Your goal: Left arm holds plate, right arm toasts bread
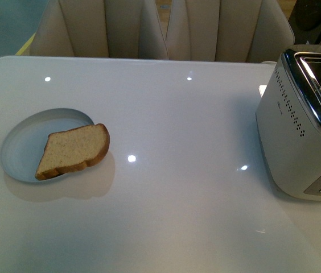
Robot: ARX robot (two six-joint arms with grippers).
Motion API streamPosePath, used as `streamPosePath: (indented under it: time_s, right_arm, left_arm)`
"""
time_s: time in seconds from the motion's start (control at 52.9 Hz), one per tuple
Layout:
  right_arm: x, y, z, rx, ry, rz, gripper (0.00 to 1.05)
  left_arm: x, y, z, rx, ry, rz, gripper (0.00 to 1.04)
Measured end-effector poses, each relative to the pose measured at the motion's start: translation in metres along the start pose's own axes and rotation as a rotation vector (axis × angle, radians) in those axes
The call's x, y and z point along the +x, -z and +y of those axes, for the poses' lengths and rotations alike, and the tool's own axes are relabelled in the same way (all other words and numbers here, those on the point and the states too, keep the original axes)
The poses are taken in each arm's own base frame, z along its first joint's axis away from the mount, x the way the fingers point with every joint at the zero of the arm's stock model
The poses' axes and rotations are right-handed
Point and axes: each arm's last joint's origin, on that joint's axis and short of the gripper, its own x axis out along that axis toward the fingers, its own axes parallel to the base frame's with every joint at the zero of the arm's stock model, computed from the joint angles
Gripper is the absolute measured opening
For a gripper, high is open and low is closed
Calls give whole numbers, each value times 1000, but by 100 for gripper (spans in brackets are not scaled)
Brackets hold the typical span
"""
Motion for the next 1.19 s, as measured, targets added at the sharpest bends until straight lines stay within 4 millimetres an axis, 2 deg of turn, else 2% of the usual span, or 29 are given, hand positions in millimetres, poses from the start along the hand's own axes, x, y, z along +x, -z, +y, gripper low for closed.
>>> streamPosePath:
  time_s: [0.737, 0.813, 0.851, 0.945, 1.096, 1.191]
  right_arm:
    - [0, 0, 0, 0, 0, 0, 96]
    - [0, 0, 0, 0, 0, 0, 96]
    - [0, 0, 0, 0, -1, 0, 96]
    - [0, 0, 0, 0, -1, 0, 96]
    - [0, 0, 0, 0, 0, 0, 96]
    - [0, 0, 0, 0, 0, 0, 96]
  left_arm:
    - [0, 0, 0, 0, 0, 0, 98]
    - [1, 1, -1, -108, 112, 252, 98]
    - [4, 2, -2, -172, 137, 369, 98]
    - [12, 5, -2, -239, 136, 457, 98]
    - [32, -1, 0, -271, 159, 445, 98]
    - [53, -1, 8, -281, 144, 423, 98]
